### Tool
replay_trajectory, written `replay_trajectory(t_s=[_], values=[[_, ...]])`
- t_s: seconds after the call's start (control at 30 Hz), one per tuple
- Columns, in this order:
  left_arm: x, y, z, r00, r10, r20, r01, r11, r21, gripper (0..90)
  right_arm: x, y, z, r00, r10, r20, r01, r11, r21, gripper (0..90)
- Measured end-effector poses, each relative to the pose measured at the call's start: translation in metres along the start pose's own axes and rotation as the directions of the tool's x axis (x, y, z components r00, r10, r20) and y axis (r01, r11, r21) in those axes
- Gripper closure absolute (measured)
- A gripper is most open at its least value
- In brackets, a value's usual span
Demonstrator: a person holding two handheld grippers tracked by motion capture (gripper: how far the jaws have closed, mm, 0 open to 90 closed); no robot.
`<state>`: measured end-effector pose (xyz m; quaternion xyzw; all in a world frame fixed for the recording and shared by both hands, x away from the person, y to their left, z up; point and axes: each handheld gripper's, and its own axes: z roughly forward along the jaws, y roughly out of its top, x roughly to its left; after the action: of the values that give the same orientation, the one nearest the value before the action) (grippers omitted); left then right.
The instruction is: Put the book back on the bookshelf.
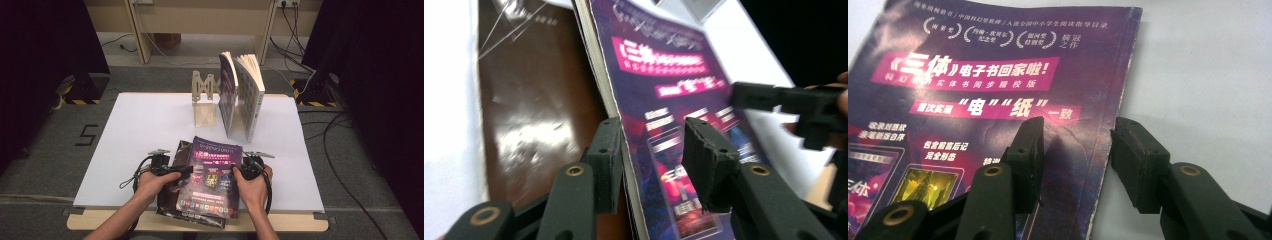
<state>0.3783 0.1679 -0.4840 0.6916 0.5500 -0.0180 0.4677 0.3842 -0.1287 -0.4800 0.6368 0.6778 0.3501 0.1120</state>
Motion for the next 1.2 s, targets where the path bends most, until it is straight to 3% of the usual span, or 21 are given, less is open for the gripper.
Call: replay_trajectory(t_s=[0.07, 0.13, 0.37, 0.43, 0.6, 0.73, 0.87, 0.9, 1.1, 1.17, 1.2], values=[[0.002, -0.005, 0.001, 0.9998, -0.019, 0.006, 0.019, 0.9995, 0.023, 57.3, -0.001, 0.0, 0.0, 1.0, -0.001, 0.003, 0.001, 1.0, -0.003, 57.3], [0.002, -0.008, 0.0, 0.9977, -0.056, 0.038, 0.054, 0.9976, 0.043, 57.1, -0.001, -0.001, -0.002, 0.9999, 0.002, 0.011, -0.002, 1.0, 0.001, 57.5], [0.001, -0.014, -0.003, 0.9952, -0.076, 0.062, 0.072, 0.9954, 0.063, 55.2, -0.003, -0.004, -0.003, 1.0, -0.002, 0.002, 0.002, 1.0, -0.015, 57.4], [0.001, -0.016, -0.004, 0.9948, -0.08, 0.063, 0.075, 0.9941, 0.078, 54.2, -0.004, -0.005, -0.003, 1.0, 0.001, -0.003, -0.001, 1.0, -0.02, 57.3], [0.0, -0.016, -0.003, 0.9929, -0.109, 0.049, 0.106, 0.9929, 0.054, 53.0, -0.003, -0.005, -0.003, 1.0, 0.001, -0.003, -0.001, 1.0, -0.016, 57.3], [-0.002, -0.015, -0.002, 0.995, -0.096, 0.029, 0.094, 0.9942, 0.052, 55.0, -0.003, -0.005, -0.003, 1.0, 0.003, 0.002, -0.003, 1.0, -0.019, 57.4], [-0.003, -0.011, -0.007, 0.9876, -0.146, 0.057, 0.145, 0.9893, 0.017, 59.2, -0.002, -0.006, -0.003, 1.0, 0.005, 0.006, -0.005, 1.0, -0.02, 57.4], [-0.003, -0.011, -0.006, 0.9828, -0.171, 0.069, 0.171, 0.9852, 0.002, 59.1, -0.002, -0.006, -0.003, 1.0, 0.005, 0.007, -0.005, 1.0, -0.02, 57.4], [-0.001, -0.015, -0.002, 0.967, -0.239, 0.087, 0.243, 0.9696, -0.03, 60.3, -0.002, -0.007, -0.003, 0.9997, 0.018, 0.015, -0.017, 1.0, -0.026, 57.4], [0.0, -0.018, 0.001, 0.9517, -0.282, 0.121, 0.283, 0.959, 0.008, 65.3, -0.001, -0.007, -0.003, 0.9997, 0.018, 0.016, -0.018, 0.999, -0.028, 57.4], [-0.001, -0.022, 0.006, 0.9473, -0.294, 0.128, 0.292, 0.9558, 0.033, 68.7, -0.001, -0.007, -0.003, 0.9997, 0.018, 0.016, -0.018, 0.999, -0.027, 57.4]])
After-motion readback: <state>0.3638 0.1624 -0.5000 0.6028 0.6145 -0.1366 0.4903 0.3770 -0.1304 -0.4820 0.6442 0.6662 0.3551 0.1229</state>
